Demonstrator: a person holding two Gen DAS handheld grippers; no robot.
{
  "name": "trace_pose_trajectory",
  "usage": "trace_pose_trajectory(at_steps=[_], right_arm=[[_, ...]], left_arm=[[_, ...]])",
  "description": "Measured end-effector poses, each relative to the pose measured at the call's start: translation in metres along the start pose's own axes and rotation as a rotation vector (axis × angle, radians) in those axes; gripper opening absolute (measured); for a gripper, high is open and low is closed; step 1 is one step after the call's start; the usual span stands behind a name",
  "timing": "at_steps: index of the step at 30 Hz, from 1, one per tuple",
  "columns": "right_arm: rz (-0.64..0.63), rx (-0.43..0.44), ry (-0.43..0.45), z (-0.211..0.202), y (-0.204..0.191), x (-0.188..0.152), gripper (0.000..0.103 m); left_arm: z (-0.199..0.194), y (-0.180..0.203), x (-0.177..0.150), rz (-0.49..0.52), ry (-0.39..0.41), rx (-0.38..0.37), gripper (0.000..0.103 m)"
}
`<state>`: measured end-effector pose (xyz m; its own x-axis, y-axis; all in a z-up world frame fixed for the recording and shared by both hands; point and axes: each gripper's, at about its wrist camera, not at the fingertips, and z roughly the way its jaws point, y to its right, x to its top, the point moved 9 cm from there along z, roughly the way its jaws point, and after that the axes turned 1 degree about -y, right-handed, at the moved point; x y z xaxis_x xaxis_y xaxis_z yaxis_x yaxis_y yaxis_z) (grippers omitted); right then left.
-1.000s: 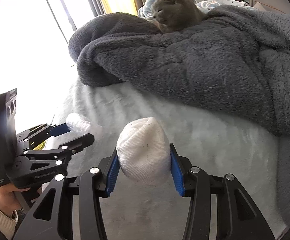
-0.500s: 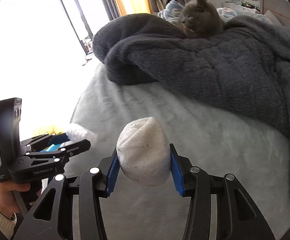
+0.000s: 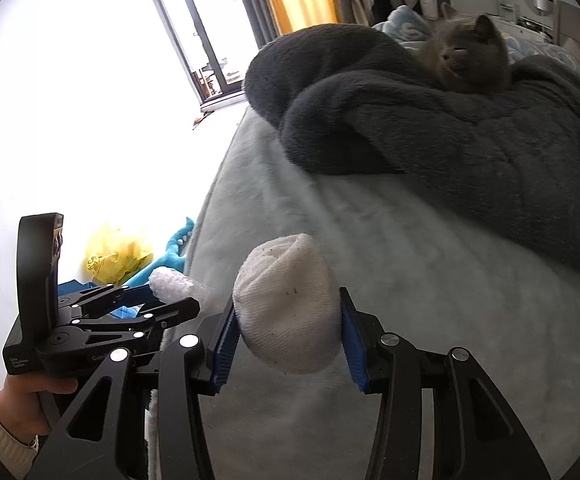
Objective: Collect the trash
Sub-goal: 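Carry the sock and bubble wrap off the bed over the teal bin with both tools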
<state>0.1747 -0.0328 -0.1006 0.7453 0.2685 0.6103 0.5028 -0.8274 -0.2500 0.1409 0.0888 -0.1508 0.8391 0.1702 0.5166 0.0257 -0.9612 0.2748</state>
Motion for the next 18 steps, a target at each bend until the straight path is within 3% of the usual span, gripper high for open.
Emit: trace_pose_trajectory(at_steps=[18], right_arm=[[-0.124,0.112,-0.030,0.054,-0.107,0.014,0.047]], left_arm=[[-0.015,-0.102,-0.031,-0.105,-0.081,0.113,0.063]])
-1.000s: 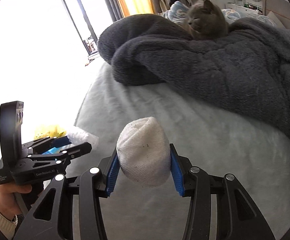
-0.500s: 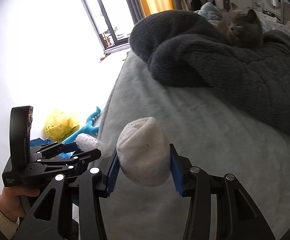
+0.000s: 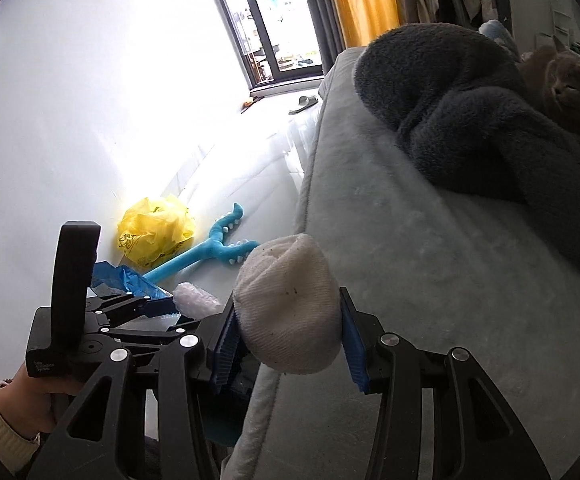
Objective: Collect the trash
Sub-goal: 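Carry the sock and bubble wrap off the bed over the teal bin with both tools, then open the left tool to drop the bubble wrap into the bin, then open the right tool to drop the white sock into the bin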
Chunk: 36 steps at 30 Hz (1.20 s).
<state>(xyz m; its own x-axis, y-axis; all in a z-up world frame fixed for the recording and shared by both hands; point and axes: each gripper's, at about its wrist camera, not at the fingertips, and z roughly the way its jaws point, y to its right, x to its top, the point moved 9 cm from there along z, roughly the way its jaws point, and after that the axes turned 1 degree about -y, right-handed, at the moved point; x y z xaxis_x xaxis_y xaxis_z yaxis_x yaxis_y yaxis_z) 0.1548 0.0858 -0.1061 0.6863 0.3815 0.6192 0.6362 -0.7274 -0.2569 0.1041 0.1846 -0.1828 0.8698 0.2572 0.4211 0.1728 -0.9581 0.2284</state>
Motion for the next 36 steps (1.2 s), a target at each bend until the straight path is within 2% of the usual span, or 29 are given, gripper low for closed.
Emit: trace_pose_trajectory(at_steps=[8,20,24,25,31,36], right_arm=[[-0.044,0.034,-0.034,0.032,-0.039,0.002,0.047],[-0.088,0.077,-0.113,0.084,-0.082,-0.004,0.047],[-0.100,0.079,-0.137,0.096,-0.094,-0.009,0.047],[-0.103,0.081,-0.147,0.099,-0.098,-0.011,0.047],[-0.120,0.082,-0.207,0.128,-0.114,-0.027,0.047],[-0.117,0.069,-0.262,0.148,-0.117,-0.042,0.047]], left_arm=[[0.019,-0.048,-0.031,-0.063,-0.123,0.027,0.063],[0.029,-0.091,-0.069,-0.091,-0.260,0.037,0.064],[0.028,-0.102,-0.079,-0.096,-0.296,0.032,0.071],[0.027,-0.104,-0.081,-0.095,-0.302,0.023,0.074],[0.015,-0.116,-0.083,-0.107,-0.286,0.010,0.078],[0.000,-0.130,-0.073,-0.140,-0.223,0.006,0.079]])
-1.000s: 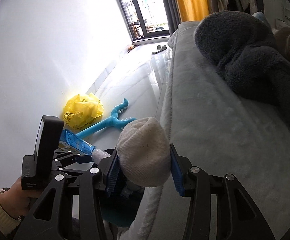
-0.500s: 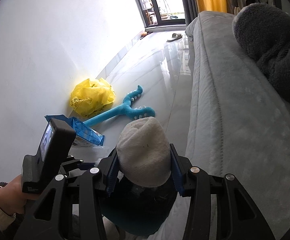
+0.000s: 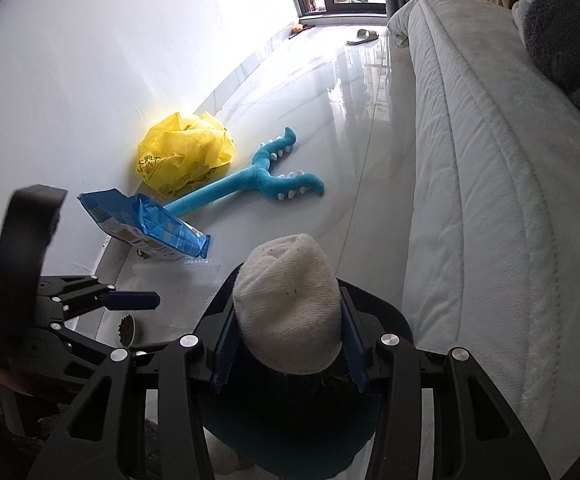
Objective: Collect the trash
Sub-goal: 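Open the right tool to drop the white sock into the bin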
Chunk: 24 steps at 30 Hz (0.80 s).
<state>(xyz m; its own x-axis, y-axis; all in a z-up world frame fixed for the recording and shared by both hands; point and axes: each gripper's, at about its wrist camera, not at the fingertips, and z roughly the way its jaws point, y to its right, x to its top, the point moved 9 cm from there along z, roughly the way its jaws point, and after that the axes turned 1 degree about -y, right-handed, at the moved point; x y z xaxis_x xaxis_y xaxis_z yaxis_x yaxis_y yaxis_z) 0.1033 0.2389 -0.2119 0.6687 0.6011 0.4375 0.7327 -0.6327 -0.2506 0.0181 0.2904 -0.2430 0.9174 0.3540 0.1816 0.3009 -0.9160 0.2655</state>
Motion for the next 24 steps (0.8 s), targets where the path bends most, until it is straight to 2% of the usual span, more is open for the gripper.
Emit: trace_pose_trajectory(at_steps=[11,21,24], right_arm=[[0.037,0.000,-0.111,0.049,-0.007,-0.020,0.047],[0.011,-0.035,-0.175,0.058,-0.011,-0.042,0.048],[0.000,-0.039,-0.167,0.051,-0.016,-0.045,0.057]], left_arm=[[-0.048,-0.010,0.026,-0.002,0.197,-0.008,0.080],[-0.128,0.008,0.058,0.058,0.535,0.030,0.081],[-0.154,0.020,0.060,0.097,0.634,0.070,0.084]])
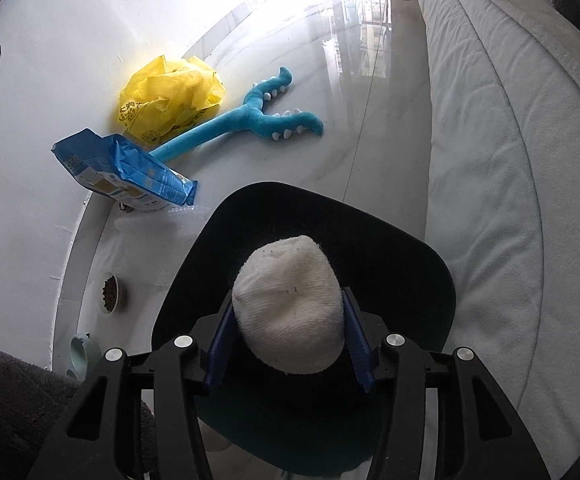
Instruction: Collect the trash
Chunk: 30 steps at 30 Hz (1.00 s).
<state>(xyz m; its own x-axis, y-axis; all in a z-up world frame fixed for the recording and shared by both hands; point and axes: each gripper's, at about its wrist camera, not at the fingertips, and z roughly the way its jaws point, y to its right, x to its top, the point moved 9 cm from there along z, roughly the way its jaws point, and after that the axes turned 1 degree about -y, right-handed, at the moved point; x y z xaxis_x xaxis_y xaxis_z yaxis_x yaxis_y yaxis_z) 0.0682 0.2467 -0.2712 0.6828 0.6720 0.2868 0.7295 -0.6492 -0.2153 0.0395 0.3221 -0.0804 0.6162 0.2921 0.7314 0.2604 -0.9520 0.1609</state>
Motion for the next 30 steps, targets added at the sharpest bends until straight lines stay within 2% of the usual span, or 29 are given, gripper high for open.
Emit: trace_pose_trajectory(at_steps=[5,7,10,13,17,20,24,30], right_arm=[[-0.022,-0.009,0.072,-0.035,-0.007,0.001,0.067],[-0.023,-0.020,0.122,-0.059,-0.005,0.001,0.069],[-0.001,-0.023,0.213,-0.101,0.003,-0.005,0.073],[0.020,-0.052,0.322,-0.149,0.017,-0.014,0.080],[0.041,-0.109,0.472,-0.216,0.037,-0.030,0.092],[0.041,-0.144,0.584,-0.266,0.047,-0.052,0.098],[0.035,-0.225,0.716,-0.330,0.063,-0.095,0.099],[0.127,-0.326,0.837,-0.398,0.105,-0.175,0.100]], left_arm=[[-0.036,0.022,0.026,0.040,0.135,0.006,0.093],[-0.048,0.032,0.035,0.039,0.158,0.010,0.094],[-0.075,0.052,0.046,0.067,0.235,0.029,0.097],[-0.098,0.070,0.047,0.087,0.276,0.055,0.098],[-0.118,0.094,0.030,0.114,0.290,0.032,0.099],[-0.132,0.108,0.017,0.136,0.310,0.029,0.100],[-0.144,0.121,0.001,0.170,0.313,0.044,0.100],[-0.160,0.138,-0.014,0.221,0.324,0.038,0.100]])
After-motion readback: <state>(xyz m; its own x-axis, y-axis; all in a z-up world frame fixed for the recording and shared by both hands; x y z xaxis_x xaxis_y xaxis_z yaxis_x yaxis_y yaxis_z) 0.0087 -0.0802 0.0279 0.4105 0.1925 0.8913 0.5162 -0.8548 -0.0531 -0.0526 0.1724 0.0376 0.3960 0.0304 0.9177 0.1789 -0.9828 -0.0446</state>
